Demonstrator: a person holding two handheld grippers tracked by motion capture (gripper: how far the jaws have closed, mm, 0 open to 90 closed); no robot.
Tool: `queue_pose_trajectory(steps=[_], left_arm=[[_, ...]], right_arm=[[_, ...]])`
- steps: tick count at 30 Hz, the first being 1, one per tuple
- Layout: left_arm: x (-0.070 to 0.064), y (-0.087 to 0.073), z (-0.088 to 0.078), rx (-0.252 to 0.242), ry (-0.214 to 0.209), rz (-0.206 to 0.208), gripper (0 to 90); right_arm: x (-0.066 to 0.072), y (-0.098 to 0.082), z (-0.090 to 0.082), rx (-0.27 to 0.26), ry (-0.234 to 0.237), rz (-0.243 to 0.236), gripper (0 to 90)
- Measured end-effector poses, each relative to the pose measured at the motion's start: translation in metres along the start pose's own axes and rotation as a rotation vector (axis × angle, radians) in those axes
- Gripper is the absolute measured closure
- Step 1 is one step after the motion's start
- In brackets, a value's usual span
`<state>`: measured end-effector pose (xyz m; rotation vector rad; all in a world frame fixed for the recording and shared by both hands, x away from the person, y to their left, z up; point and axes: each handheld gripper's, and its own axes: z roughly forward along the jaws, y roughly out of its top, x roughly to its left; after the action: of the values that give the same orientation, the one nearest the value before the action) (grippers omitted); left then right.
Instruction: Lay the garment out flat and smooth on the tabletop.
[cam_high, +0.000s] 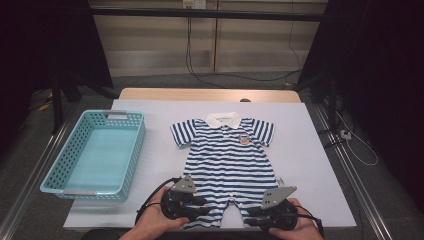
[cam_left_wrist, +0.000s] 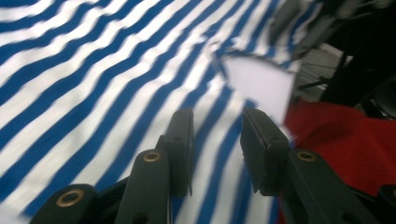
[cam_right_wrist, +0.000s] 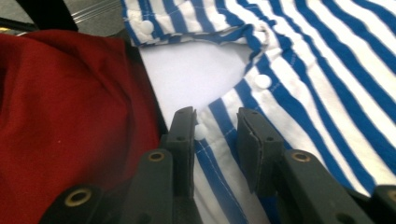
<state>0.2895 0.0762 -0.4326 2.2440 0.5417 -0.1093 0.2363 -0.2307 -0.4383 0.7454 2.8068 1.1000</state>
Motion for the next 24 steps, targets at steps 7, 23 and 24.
queue_pose_trajectory(steps=[7, 23, 24], left_arm=[[0.001, -0.010, -0.007, 0.038, 0.099, 0.016, 56.5], [-0.019, -0.020, -0.004, 0.104, 0.115, 0.164, 68.3], [-0.023, -0.021, -0.001, 0.056, 0.104, 0.089, 75.1]], right_arm=[[0.002, 0.005, 0.007, 0.001, 0.019, 0.014, 78.2], [0.001, 0.005, 0.000, -0.060, 0.035, 0.033, 87.9], [0.001, 0.005, 0.000, -0.060, 0.041, 0.037, 87.9]])
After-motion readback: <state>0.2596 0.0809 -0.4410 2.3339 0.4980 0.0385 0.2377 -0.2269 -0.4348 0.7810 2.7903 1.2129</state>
